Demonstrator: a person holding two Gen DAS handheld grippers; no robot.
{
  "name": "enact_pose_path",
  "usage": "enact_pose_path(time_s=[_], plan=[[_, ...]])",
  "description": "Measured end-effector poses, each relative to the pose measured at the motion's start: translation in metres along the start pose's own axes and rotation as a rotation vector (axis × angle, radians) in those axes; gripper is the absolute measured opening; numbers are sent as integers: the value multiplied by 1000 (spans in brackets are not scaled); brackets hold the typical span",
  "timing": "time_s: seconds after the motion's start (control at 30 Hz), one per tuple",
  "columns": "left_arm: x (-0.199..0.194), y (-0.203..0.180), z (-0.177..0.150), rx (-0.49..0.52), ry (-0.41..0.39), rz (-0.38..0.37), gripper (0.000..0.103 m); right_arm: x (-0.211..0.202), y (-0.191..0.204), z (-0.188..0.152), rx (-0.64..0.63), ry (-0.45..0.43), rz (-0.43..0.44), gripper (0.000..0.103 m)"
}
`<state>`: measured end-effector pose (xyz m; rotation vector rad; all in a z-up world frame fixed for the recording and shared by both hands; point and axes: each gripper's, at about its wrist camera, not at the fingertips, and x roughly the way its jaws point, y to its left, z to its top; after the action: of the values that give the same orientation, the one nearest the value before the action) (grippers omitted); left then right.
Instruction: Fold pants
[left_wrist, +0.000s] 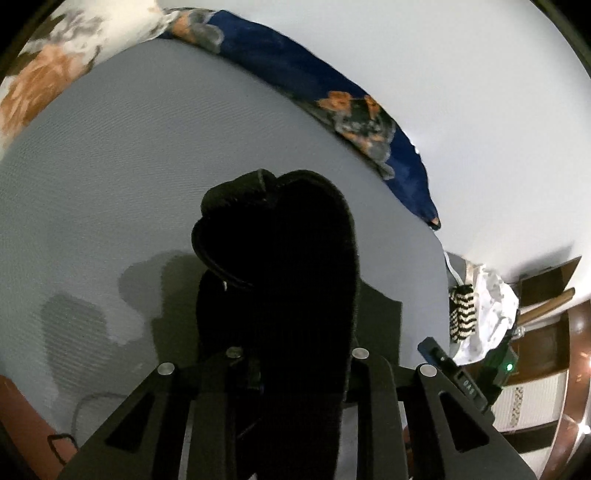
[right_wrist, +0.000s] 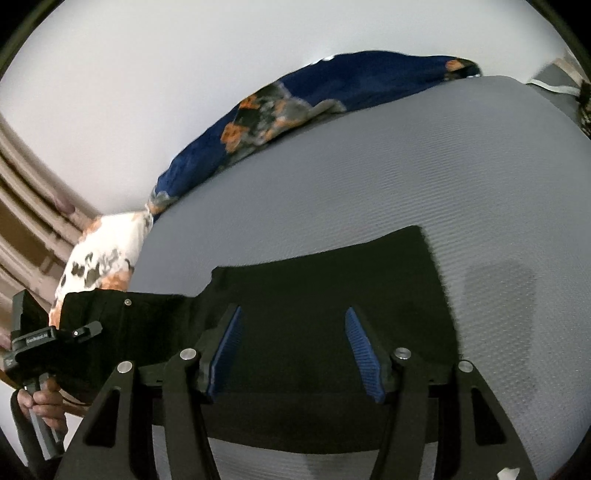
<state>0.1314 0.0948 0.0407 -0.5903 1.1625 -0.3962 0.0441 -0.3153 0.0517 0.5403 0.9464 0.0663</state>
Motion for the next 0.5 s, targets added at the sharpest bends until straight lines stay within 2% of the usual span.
enact_pose_path(time_s=[0.13,0.3,0.43,0.5], plan=[[20,-40,-6,28,18,-21,23,-17,-24,0,2,-26,-50,59],[59,-90,-19,88,54,-33,22,-36,-53,-4,24,-47,-62,59],[88,-118,-32,139,94,-23,22,-40,-71,-4,82,-66,-44,59],[102,-129,-39,160,98,-14,22,-40,-78,-3,94,-91,-71,59]])
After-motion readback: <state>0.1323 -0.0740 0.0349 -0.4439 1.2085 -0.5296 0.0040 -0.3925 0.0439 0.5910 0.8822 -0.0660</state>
